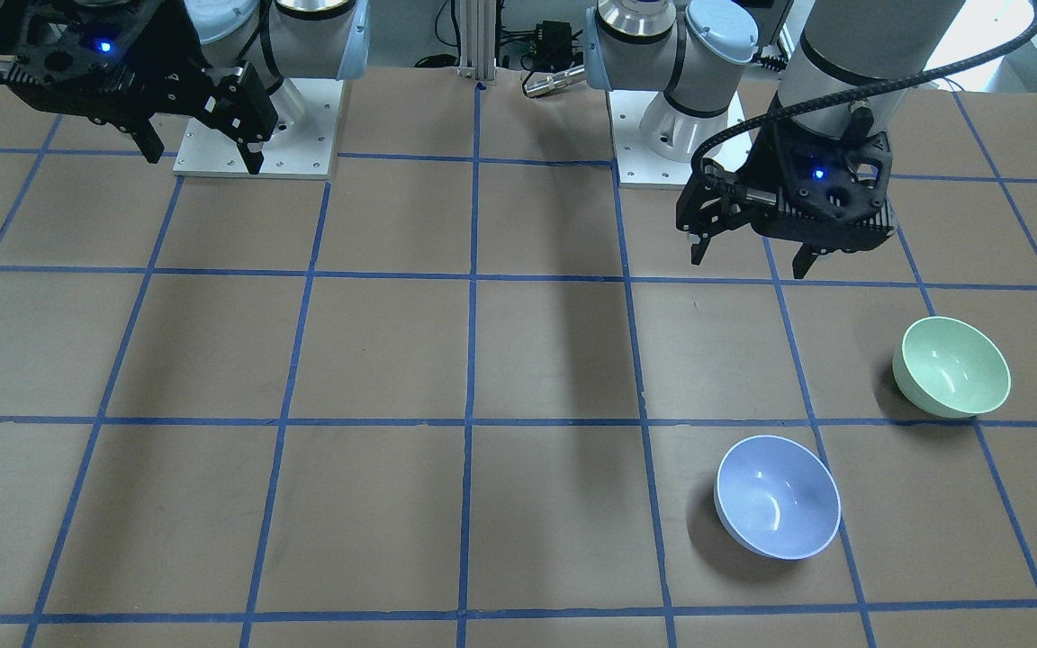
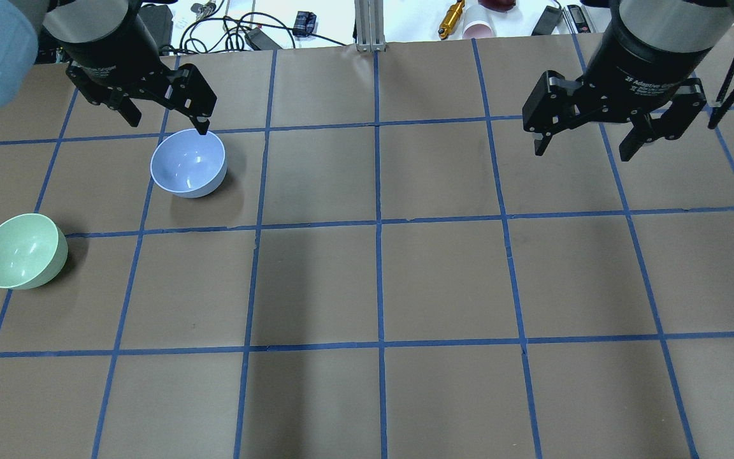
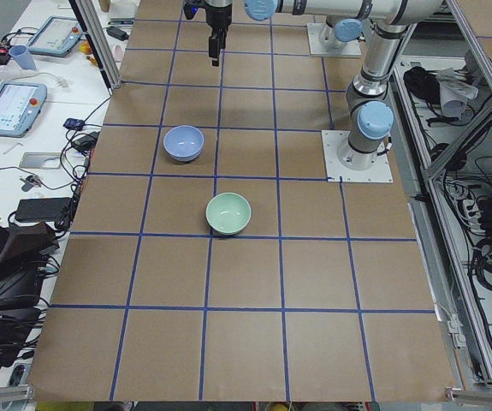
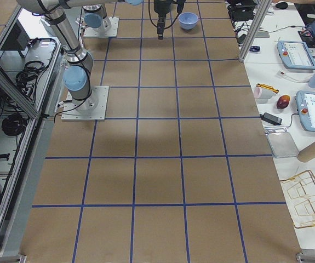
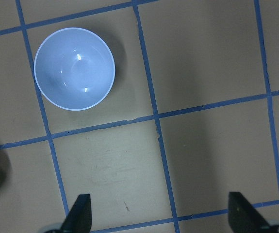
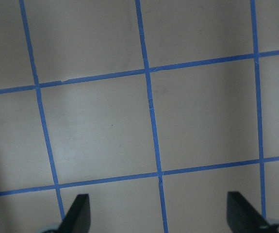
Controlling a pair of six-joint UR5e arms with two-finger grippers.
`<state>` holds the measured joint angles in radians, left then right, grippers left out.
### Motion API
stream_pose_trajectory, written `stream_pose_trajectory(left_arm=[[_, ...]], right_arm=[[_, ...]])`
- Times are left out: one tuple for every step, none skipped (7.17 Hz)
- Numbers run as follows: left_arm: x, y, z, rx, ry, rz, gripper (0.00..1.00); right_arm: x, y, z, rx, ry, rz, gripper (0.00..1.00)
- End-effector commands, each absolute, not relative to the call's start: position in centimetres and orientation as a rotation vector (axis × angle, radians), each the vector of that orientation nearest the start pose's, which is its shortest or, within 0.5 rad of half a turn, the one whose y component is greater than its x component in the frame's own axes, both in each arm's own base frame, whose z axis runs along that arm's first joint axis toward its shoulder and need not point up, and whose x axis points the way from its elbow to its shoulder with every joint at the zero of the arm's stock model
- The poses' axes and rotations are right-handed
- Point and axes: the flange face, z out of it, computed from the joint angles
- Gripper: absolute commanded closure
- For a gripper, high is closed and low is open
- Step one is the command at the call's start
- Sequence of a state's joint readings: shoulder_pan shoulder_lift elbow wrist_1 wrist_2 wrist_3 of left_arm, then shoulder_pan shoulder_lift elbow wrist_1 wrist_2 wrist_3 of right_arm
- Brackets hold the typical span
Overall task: Stack green bowl on blue bowl
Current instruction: 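Move the left gripper away from the blue bowl toward the green bowl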
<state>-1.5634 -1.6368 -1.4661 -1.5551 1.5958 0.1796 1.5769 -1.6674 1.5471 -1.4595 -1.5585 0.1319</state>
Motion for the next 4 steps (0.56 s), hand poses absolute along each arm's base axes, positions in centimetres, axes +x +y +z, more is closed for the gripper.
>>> stream_pose_trajectory(left_arm=[[-12.4, -52.2, 51.5, 0.264, 3.089, -0.090, 0.00], [-11.6, -52.2, 51.6, 0.244, 3.093, -0.094, 0.00], [-10.5, -52.5, 51.5, 0.218, 3.102, -0.093, 0.00], [-8.3, -53.3, 51.4, 0.159, 3.107, -0.095, 0.00]], right_arm=[[13.7, -44.8, 53.4, 0.197, 3.123, -0.013, 0.00], [13.7, -44.8, 53.4, 0.197, 3.123, -0.011, 0.00], [13.7, -44.8, 53.4, 0.197, 3.123, -0.013, 0.00], [13.7, -44.8, 53.4, 0.197, 3.122, -0.015, 0.00]])
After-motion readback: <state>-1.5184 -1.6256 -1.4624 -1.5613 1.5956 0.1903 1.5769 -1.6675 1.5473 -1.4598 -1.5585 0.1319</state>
